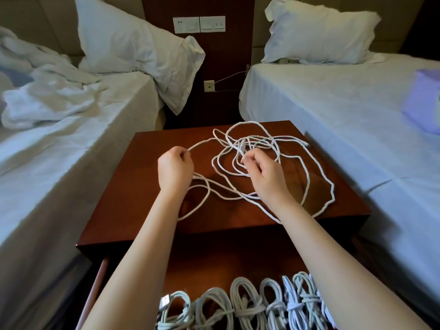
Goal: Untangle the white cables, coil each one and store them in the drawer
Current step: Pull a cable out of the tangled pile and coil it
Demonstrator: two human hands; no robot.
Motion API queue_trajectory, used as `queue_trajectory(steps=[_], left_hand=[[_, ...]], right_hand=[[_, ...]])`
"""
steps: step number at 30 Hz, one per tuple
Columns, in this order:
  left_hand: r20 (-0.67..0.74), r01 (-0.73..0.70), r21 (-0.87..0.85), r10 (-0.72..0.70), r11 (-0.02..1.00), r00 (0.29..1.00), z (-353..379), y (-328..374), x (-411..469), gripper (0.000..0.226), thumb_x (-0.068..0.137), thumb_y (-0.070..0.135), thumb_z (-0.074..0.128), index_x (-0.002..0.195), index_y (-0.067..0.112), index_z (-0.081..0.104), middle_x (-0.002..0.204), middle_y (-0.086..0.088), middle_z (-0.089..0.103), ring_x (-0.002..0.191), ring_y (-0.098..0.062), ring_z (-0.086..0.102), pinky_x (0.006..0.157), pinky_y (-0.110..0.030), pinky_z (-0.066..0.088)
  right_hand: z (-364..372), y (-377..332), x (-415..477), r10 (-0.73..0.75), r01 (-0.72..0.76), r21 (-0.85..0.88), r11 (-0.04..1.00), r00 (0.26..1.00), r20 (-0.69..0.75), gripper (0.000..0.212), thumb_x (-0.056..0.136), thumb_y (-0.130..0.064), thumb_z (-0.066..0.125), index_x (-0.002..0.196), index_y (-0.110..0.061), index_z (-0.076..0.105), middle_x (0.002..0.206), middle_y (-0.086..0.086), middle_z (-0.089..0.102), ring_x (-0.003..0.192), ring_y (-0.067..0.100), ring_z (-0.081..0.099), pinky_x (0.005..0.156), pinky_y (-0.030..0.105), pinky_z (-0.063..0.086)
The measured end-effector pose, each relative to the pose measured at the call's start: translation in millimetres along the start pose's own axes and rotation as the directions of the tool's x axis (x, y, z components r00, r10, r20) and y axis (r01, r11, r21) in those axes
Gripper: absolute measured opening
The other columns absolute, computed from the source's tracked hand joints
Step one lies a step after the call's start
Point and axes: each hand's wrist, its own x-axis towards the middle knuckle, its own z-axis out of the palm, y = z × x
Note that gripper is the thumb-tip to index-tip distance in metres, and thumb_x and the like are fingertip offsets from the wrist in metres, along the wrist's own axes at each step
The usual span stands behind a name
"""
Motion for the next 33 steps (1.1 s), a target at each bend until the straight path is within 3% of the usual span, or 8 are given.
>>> queue_trajectory(steps=[5, 9, 11, 15, 21, 27, 30, 33], left_hand=[[-0.036, -0.056, 0.103, 0.06, 0.993, 0.998, -10, -4, -2, 0.025, 0.097, 0.028, 0.051, 0.104, 0.007, 0.063, 0.097, -0.005, 0.054, 0.094, -0.021, 0.053, 0.072, -0.024, 0.033], [0.366, 0.207, -0.559, 0.016, 0.803, 0.93, -22, 28, -2, 0.05, 0.102, 0.042, 0.032, 0.088, 0.007, 0.066, 0.075, -0.001, 0.06, 0.073, -0.014, 0.056, 0.067, -0.024, 0.042], [0.49, 0.298, -0.645, 0.081, 0.704, 0.868, -29, 37, -5, 0.042, 0.102, 0.039, 0.036, 0.082, 0.011, 0.059, 0.064, 0.001, 0.055, 0.061, -0.012, 0.052, 0.064, -0.024, 0.046], [0.405, 0.187, -0.601, 0.094, 0.777, 0.909, -31, 36, -4, 0.036, 0.103, 0.029, 0.037, 0.071, 0.014, 0.046, 0.057, 0.002, 0.045, 0.053, -0.012, 0.041, 0.058, -0.027, 0.038], [0.068, 0.21, -0.599, -0.211, 0.773, 0.975, -37, 8, 13, 0.038, 0.1, 0.024, 0.045, 0.066, 0.01, 0.054, 0.053, -0.002, 0.05, 0.044, -0.011, 0.044, 0.047, -0.025, 0.038], [0.217, 0.223, -0.257, -0.169, 0.94, 0.961, -28, -1, 8, 0.027, 0.098, 0.029, 0.05, 0.081, 0.011, 0.062, 0.07, -0.005, 0.067, 0.055, -0.011, 0.058, 0.053, -0.024, 0.043], [0.4, 0.032, 0.016, -0.036, 0.999, 0.916, -26, -10, 8, 0.022, 0.093, 0.036, 0.057, 0.1, 0.015, 0.063, 0.097, -0.001, 0.064, 0.085, -0.014, 0.058, 0.063, -0.022, 0.042], [0.642, -0.253, 0.122, 0.118, 0.96, 0.757, -20, -9, 0, 0.033, 0.089, 0.037, 0.063, 0.12, 0.026, 0.059, 0.123, -0.002, 0.048, 0.114, -0.02, 0.044, 0.091, -0.034, 0.045]], right_hand=[[10, -3, -4, -0.266, 0.279, -0.197, 0.94, 0.96, 0.093, 0.017, 0.098, -0.023, 0.051, 0.094, -0.012, 0.063, 0.068, -0.019, 0.048, 0.056, 0.0, 0.046, 0.061, 0.01, 0.029], [13, -5, -8, -0.33, 0.353, -0.248, 0.902, 0.935, 0.131, 0.017, 0.096, -0.025, 0.056, 0.098, -0.012, 0.067, 0.08, -0.008, 0.066, 0.071, 0.004, 0.058, 0.065, 0.018, 0.044], [12, -8, -11, -0.263, 0.309, -0.243, 0.919, 0.943, 0.206, 0.025, 0.097, -0.033, 0.053, 0.104, -0.014, 0.068, 0.089, -0.003, 0.071, 0.076, 0.011, 0.065, 0.064, 0.023, 0.05], [12, -8, -9, -0.103, 0.188, -0.29, 0.938, 0.953, 0.285, 0.032, 0.097, -0.042, 0.051, 0.096, -0.016, 0.068, 0.072, -0.012, 0.06, 0.063, 0.005, 0.055, 0.058, 0.019, 0.038], [13, 3, -7, -0.188, 0.161, -0.414, 0.896, 0.982, -0.024, 0.02, 0.098, -0.025, 0.055, 0.085, -0.013, 0.065, 0.064, -0.01, 0.055, 0.058, 0.01, 0.05, 0.066, 0.034, 0.048], [9, 4, -7, -0.003, -0.059, -0.557, 0.829, 0.994, -0.111, 0.028, 0.1, -0.033, 0.05, 0.107, -0.019, 0.073, 0.088, -0.001, 0.072, 0.081, 0.016, 0.059, 0.069, 0.036, 0.052], [9, 4, -6, 0.1, -0.163, -0.596, 0.786, 0.985, -0.137, 0.033, 0.101, -0.037, 0.045, 0.113, -0.021, 0.071, 0.097, -0.002, 0.072, 0.091, 0.015, 0.06, 0.078, 0.037, 0.052], [9, 4, -4, 0.138, -0.208, -0.564, 0.799, 0.977, -0.165, 0.035, 0.102, -0.036, 0.044, 0.117, -0.019, 0.069, 0.105, 0.0, 0.072, 0.098, 0.017, 0.061, 0.081, 0.037, 0.053]])
